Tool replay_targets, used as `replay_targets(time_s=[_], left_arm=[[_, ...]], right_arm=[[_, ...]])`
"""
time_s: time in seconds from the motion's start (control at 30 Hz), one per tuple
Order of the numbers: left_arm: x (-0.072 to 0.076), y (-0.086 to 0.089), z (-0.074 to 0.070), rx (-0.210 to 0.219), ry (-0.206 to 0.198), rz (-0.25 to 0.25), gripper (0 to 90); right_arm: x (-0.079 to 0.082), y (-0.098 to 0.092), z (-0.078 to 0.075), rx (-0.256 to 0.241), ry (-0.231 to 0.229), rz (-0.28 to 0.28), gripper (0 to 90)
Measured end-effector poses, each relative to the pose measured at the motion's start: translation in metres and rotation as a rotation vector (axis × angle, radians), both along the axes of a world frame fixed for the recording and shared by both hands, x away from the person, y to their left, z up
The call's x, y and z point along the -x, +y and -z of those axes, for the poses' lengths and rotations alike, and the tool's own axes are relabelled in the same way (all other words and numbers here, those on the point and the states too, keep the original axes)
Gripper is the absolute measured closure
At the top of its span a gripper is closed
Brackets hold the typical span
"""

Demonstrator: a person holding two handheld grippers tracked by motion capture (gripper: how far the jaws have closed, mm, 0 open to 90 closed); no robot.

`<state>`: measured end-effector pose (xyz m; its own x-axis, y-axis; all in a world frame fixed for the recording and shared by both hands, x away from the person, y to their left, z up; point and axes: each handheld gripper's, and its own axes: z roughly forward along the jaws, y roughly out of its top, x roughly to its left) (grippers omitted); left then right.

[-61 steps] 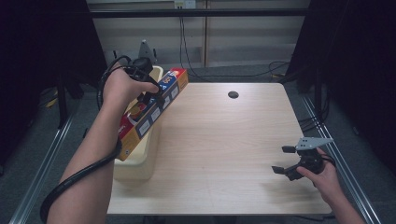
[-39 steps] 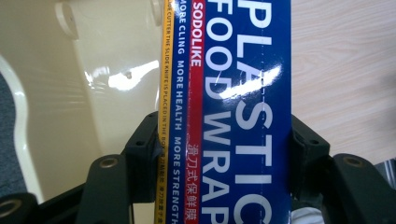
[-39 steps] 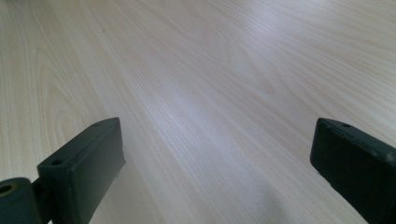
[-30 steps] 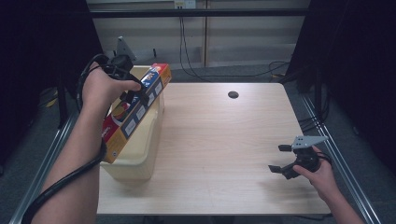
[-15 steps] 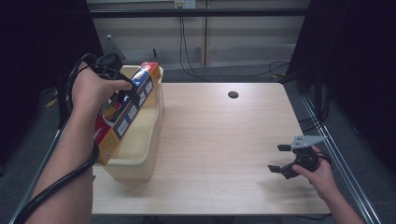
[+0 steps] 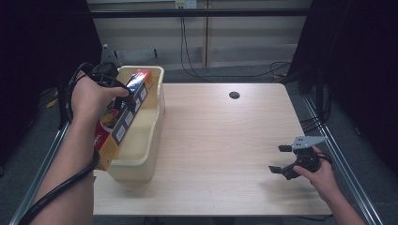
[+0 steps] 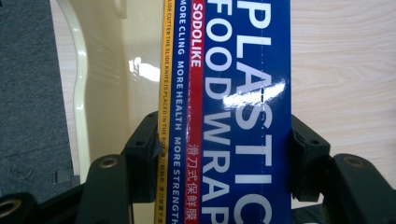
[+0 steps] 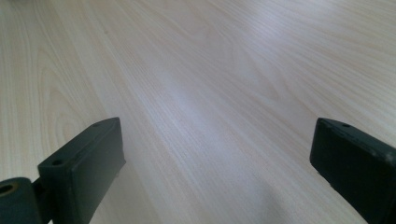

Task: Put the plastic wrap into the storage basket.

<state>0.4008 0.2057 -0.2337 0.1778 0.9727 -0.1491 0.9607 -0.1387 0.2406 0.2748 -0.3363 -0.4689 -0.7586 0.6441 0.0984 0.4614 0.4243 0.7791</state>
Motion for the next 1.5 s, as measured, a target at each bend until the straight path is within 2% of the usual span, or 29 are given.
replay_targets(time_s=[0.4,0.6,0.93,1.23,1.27,1.4,1.5], left_arm=[[-0.003,0.002,0.018,-0.004,0.032,-0.035,40.6],[-0.004,0.004,0.026,-0.013,0.034,-0.049,40.6],[-0.007,0.003,0.039,-0.005,0.061,-0.070,40.5],[-0.009,0.002,0.049,0.008,0.082,-0.078,40.5],[-0.009,0.002,0.050,-0.007,0.077,-0.076,40.5],[-0.011,0.001,0.054,0.007,0.077,-0.080,40.5],[-0.012,-0.001,0.057,-0.002,0.085,-0.083,40.4]], right_arm=[[0.000,0.000,0.000,0.001,-0.003,0.000,2.5],[0.000,0.000,0.000,0.002,-0.005,0.003,2.6],[0.001,0.000,-0.001,0.004,-0.007,0.003,2.6],[0.001,0.000,-0.001,0.004,-0.005,0.006,2.6],[0.001,0.000,0.000,0.003,-0.006,0.002,2.6],[0.001,0.000,-0.001,0.004,-0.005,0.006,2.6],[0.001,-0.001,-0.001,0.001,-0.006,-0.001,2.6]])
